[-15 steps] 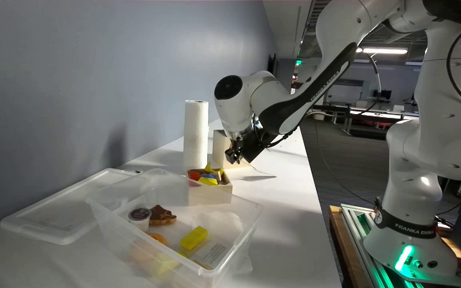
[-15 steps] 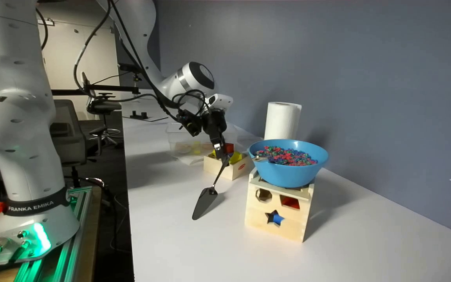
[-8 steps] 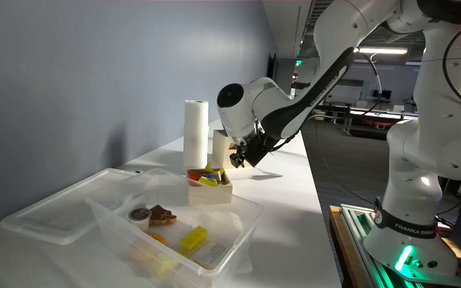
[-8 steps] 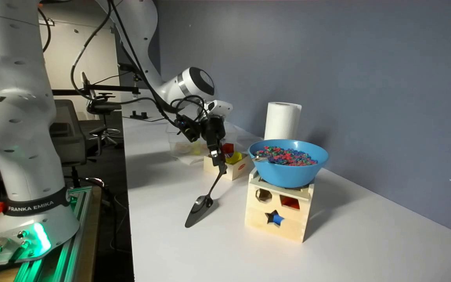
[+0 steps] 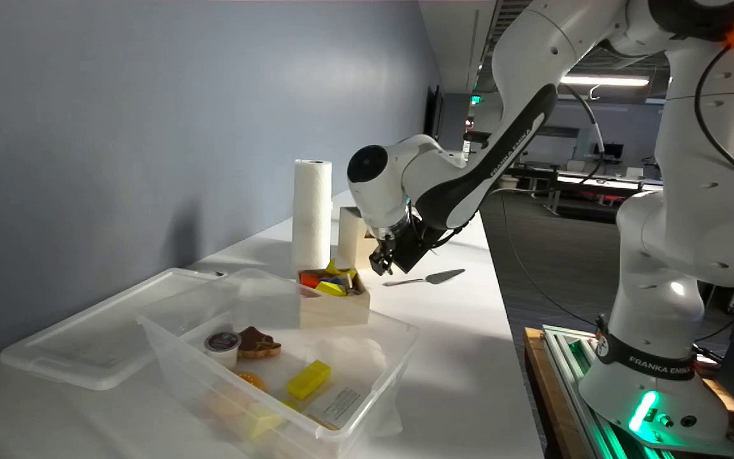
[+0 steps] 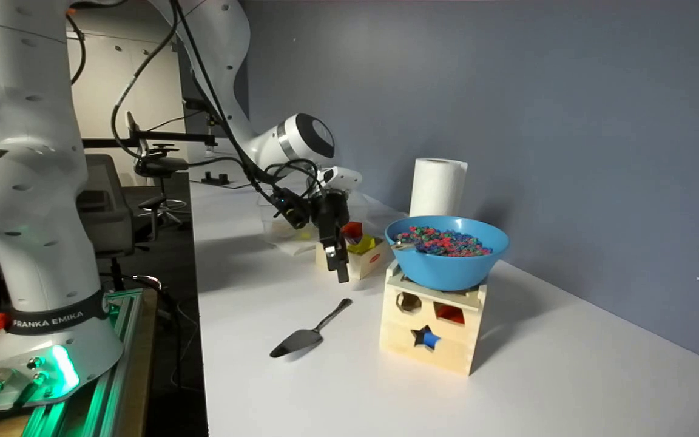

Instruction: Put the cake knife directly onto the counter

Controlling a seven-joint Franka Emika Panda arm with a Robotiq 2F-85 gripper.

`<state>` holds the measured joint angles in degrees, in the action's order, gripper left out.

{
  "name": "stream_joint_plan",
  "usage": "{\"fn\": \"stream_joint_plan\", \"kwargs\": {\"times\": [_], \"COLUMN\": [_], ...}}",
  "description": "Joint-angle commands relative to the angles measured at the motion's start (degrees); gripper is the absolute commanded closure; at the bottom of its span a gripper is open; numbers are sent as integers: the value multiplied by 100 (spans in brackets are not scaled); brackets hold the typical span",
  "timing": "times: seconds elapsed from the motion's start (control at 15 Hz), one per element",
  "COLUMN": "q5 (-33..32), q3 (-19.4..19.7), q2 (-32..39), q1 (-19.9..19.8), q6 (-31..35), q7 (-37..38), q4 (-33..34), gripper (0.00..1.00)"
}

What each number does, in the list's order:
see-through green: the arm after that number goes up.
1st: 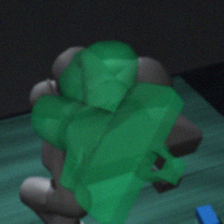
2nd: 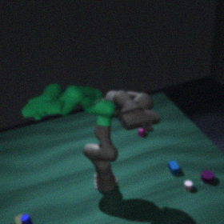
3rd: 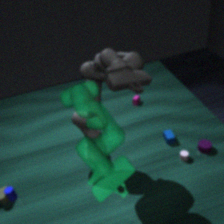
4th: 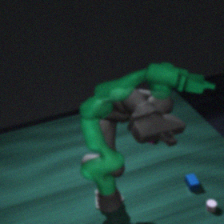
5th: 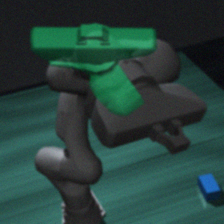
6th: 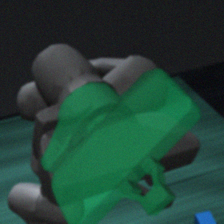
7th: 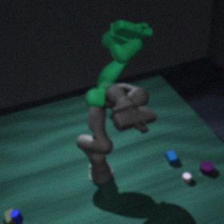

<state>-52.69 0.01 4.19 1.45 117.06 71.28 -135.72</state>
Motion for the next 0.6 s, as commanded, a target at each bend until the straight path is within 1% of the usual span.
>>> {"fn": "stream_joint_plan", "kwargs": {"times": [0.0, 0.2, 0.33, 0.4, 0.53], "q5": [86, 813, 1302, 1526, 1991], "q3": [-8, -166, -262, -303, -363], "q2": [35, -489, -920, -1168, -1643], "q1": [-16, 105, 166, 190, 226], "q6": [179, -231, -789, -1191, -1745], "q7": [-14, -875, -1550, -1890, -2699], "q4": [-67, -58, -11, 39, 137], "gripper": [0, 0, 0, 0, 0]}}
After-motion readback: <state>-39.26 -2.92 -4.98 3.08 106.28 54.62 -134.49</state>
